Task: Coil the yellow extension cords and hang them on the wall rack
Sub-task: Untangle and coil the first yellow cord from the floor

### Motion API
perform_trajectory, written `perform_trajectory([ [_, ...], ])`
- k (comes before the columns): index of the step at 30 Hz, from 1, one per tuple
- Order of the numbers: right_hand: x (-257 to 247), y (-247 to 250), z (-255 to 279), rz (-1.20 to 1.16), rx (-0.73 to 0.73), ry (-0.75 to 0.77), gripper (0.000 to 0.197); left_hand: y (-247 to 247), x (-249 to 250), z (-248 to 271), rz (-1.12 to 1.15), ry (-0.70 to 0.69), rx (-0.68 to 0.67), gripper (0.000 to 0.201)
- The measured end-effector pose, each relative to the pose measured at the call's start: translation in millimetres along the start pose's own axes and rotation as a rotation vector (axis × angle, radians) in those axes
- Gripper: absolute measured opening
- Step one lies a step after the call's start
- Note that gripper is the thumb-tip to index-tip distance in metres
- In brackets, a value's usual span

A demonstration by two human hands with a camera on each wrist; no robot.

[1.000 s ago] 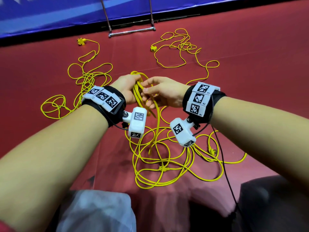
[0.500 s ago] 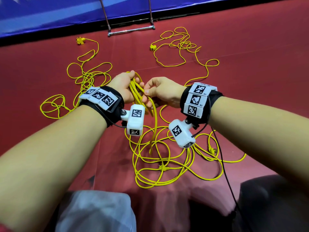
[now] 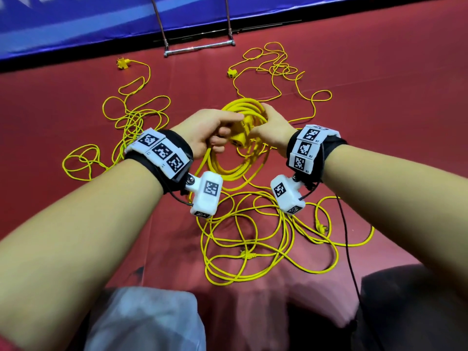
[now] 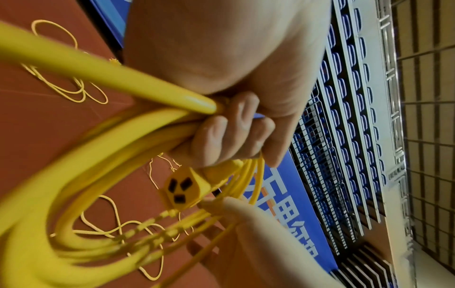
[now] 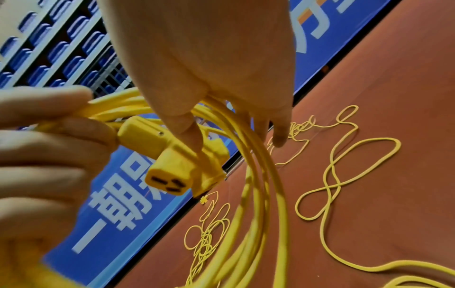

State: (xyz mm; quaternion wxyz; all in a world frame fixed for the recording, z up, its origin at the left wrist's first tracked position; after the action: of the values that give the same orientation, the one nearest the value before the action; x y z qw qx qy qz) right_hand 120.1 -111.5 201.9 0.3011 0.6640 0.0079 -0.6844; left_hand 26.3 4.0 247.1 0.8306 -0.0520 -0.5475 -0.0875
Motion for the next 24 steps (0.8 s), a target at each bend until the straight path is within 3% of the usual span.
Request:
perform_trajectory([
  [5, 9, 19, 4, 0.05, 0.002, 0.04, 0.019, -19, -2, -1, -0.1, 0.033, -0.086, 0.031],
  [7, 14, 20, 4, 0.11, 0.003, 0.035, 0.011, -20, -5, -2, -0.127, 0.058, -0.084, 0.031],
  [15, 20, 26, 4, 0.237, -0.002, -0.005, 0.03, -15, -16, -2, -0.217, 0.126, -0.071, 0.02],
  [21, 32, 30, 1, 0.167, 0.046, -0.088, 0.011, -12, -24, -3, -0.146, 0.166, -0.11, 0.026],
  [22, 35, 33, 1, 0.165, 0.065, -0.126, 0.022, -8, -24, -4, -0.116, 0.165, -0.092, 0.026],
  [24, 35, 33, 3, 0.228, 0.077, -0.177, 0.064, 2, -21, -6, -0.038, 0.148, -0.031, 0.025],
])
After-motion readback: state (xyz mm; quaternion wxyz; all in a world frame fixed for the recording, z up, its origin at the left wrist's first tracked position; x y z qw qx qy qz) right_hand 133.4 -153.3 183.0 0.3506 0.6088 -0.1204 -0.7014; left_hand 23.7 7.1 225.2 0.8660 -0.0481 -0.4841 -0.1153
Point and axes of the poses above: each hand's wrist, its own z-axis away from the middle knuckle, its own y-axis out of the back of the hand, x = y × z, the point moved 9 cm from there along -z, towards the middle knuckle, and after that the axes turned 9 degrees about -x, right-handed, at the moved point
